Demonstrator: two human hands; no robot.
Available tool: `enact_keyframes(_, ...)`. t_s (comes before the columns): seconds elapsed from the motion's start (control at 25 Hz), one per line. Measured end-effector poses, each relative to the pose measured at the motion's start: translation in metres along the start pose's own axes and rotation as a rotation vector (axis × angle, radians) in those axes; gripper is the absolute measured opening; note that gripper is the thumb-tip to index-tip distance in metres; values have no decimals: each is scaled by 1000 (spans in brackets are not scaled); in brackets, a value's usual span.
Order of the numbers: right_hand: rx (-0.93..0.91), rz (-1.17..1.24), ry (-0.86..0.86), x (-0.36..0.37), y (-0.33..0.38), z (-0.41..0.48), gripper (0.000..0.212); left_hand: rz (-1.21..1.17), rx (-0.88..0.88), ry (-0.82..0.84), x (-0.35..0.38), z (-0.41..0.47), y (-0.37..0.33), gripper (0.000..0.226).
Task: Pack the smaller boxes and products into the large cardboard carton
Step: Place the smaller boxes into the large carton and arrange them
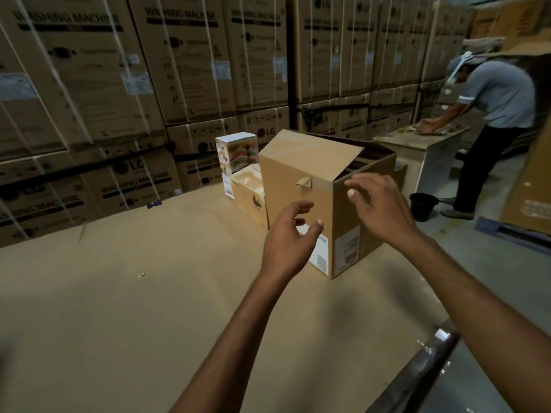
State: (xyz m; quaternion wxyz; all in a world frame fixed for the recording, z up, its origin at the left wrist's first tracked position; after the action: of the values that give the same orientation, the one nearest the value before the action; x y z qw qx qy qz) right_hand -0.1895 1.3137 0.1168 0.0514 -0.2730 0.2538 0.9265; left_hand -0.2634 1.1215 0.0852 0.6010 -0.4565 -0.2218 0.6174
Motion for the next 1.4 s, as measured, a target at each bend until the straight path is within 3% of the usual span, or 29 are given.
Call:
enact_keyframes(0.2,-2,16,-75,38,-82,81,38,52,31,-91,86,70,-20,49)
enact_keyframes(0.36,-38,83,-205,54,-120,138,44,78,-65,-242,140,123,-13,49)
enact_keyframes(0.48,100,223,-265,64,-142,164,51,142,-137,-329,157,145,0,49)
enact_keyframes(0.6,257,433,-409,72,-170,179,45,253,-108,-377,164,148,6,27)
enact_keyframes(0.72,324,378,-290,88,-182,185,28,208,-113,-403,167,145,11,20)
enact_keyframes(0.84,295,92,-168,105,-188,183,19,93,-222,-435,170,152,18,42)
enact_keyframes(1.0,425,119,-87,112,-195,175,51,-199,-475,-341,176,156,32,76)
enact_keyframes(1.12,570,341,15,118,-194,163,74,-242,-511,-302,177,152,30,76)
enact_keyframes(1.24,595,370,-94,101,-184,148,91,-244,-514,-295,169,139,27,80)
enact_keyframes(1.32,649,378,-144,85,-177,130,93,-264,-531,-303,153,128,25,75)
enact_keyframes(1.4,692,405,-184,65,-163,106,81,-302,-537,-300,130,116,19,60)
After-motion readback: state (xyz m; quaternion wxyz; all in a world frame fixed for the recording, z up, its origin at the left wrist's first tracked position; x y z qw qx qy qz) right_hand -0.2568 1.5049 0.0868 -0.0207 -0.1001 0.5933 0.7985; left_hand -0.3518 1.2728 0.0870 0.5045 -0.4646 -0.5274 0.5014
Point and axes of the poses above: each hand's wrist, its own z-axis towards the middle knuckle, its own x-axis out of the palm, y = z × x, the point moved 5 cm from there along z, towards the middle knuckle, and after that the axes turned 14 degrees about -y, right-handed, at the moved point
